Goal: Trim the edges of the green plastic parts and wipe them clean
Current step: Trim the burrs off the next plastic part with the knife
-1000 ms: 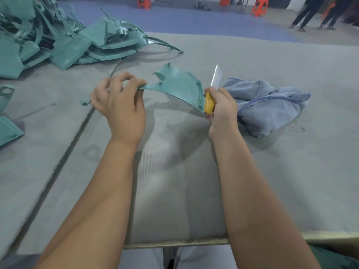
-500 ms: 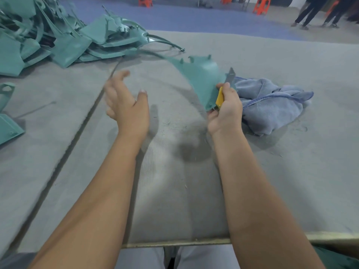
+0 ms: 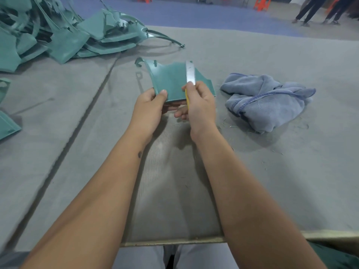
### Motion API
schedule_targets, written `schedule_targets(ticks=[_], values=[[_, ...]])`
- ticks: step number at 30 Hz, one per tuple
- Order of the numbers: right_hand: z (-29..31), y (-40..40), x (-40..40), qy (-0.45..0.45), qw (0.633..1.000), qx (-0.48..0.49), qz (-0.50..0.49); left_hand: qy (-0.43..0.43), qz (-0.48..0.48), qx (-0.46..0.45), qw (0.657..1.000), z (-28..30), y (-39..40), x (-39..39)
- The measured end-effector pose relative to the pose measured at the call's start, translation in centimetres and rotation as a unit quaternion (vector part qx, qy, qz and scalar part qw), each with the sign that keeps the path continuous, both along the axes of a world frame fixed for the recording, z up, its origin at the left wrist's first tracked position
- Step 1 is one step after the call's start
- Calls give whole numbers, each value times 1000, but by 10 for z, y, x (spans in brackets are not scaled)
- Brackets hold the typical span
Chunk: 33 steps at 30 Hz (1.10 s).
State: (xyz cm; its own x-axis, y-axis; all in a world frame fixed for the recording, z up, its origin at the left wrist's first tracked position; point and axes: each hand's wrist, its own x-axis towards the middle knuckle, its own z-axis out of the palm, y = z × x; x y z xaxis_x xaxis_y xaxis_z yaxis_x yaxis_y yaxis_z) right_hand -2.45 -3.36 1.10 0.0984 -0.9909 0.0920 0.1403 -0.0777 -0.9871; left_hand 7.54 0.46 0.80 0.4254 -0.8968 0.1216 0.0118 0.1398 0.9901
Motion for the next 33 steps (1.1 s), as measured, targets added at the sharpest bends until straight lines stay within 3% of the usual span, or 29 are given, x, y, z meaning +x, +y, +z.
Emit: schedule_targets(ticks=[5,11,18,24,31,33], values=[[-2,-2,-1,40,987,-71,-139,37,-10,-5,999,2,-4,-3],[-12,-14,-3,147,982,-41,-108,151,47,9,987,-3,-8,5],[-18,-16,-2,120,986,-26,-108,276,59,-6,959,-2,-10,17],[-19,-18,-4,94,987,-26,-128,303,59,-13,951,-2,-11,19],[-24,-13,-1,256,958,-121,-48,265,49,-13,963,-5,-12,19],[-22,-12,-1,224,966,-108,-65,269,47,-16,962,-5,-12,19]])
